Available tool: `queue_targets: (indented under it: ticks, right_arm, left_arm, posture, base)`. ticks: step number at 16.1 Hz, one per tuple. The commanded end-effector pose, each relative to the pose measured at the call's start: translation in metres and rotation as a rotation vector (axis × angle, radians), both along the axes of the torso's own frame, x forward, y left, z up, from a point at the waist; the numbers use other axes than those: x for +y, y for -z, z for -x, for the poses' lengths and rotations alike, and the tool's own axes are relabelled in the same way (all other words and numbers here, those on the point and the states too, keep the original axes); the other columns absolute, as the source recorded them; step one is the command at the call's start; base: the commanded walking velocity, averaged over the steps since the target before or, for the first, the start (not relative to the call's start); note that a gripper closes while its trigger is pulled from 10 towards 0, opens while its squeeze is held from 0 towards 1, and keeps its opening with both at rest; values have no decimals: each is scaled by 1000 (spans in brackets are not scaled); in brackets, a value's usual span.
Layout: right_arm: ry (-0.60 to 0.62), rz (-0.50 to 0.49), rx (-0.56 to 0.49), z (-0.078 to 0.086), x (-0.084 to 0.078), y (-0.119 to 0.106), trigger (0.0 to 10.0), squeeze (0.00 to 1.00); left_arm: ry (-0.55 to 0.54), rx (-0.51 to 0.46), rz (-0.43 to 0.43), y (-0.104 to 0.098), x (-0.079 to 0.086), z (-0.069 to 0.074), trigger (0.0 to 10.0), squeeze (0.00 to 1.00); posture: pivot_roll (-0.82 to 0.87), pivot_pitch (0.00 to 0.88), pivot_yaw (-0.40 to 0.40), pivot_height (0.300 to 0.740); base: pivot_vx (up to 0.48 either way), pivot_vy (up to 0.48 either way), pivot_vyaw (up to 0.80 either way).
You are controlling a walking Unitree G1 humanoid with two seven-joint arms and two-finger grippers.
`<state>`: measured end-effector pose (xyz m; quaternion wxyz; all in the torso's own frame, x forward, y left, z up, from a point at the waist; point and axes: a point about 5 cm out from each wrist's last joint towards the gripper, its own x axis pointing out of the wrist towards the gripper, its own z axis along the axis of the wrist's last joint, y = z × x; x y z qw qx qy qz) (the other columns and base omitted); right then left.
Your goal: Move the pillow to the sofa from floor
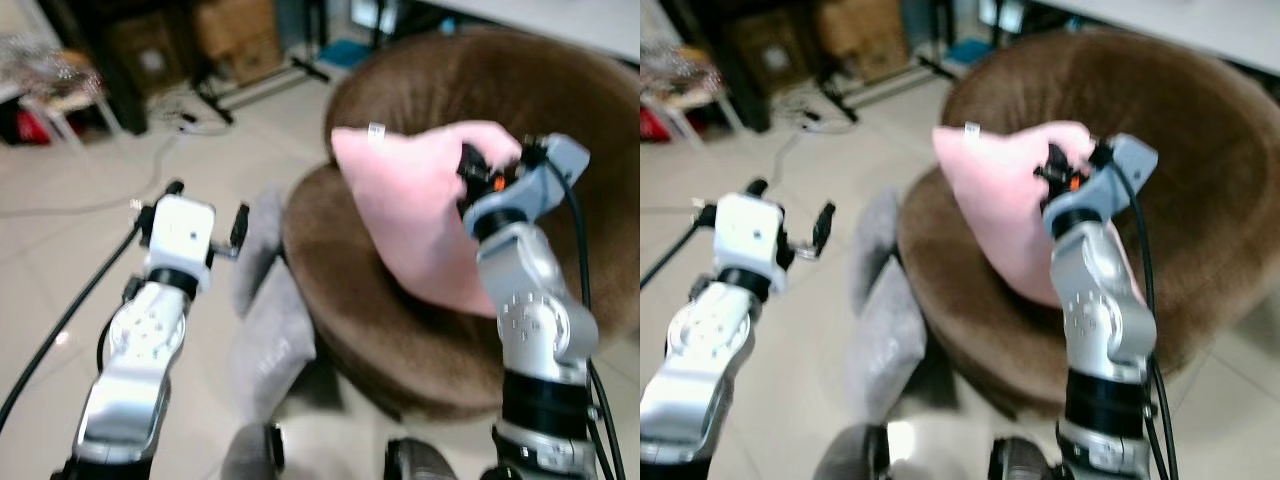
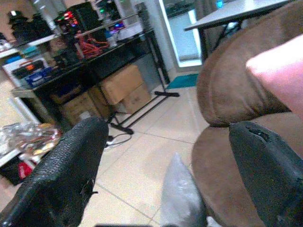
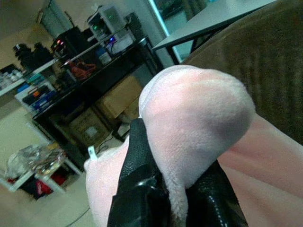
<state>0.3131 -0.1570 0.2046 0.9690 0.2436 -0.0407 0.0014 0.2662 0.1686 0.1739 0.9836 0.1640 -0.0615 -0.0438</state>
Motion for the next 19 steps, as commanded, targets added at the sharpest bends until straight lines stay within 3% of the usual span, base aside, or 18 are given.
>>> queue_targets:
  ticks: [1,6,13,19]
  right_arm:
    - [3,3,-24,3,-2,-6,10000,0]
    - [13,24,30,9,-7,8,10000,0]
    - [33,77,49,9,-4,9,10000,0]
    - [43,31,-36,7,-1,-10,10000,0]
  left_arm:
    - [0,-2,0,0,-1,-1,10000,0]
    - [-2,15,-8,5,-1,-2,10000,0]
    - [15,8,-21,4,-5,-5,10000,0]
    - [27,-4,-40,2,-5,-7,10000,0]
  posture:
    - [17,0,27,736]
    - [14,0,25,740]
    - [6,0,32,740]
    - [7,0,41,740]
  base:
    - [0,0,0]
    - [0,0,0]
    - [0,0,0]
    - [0,-328,0]
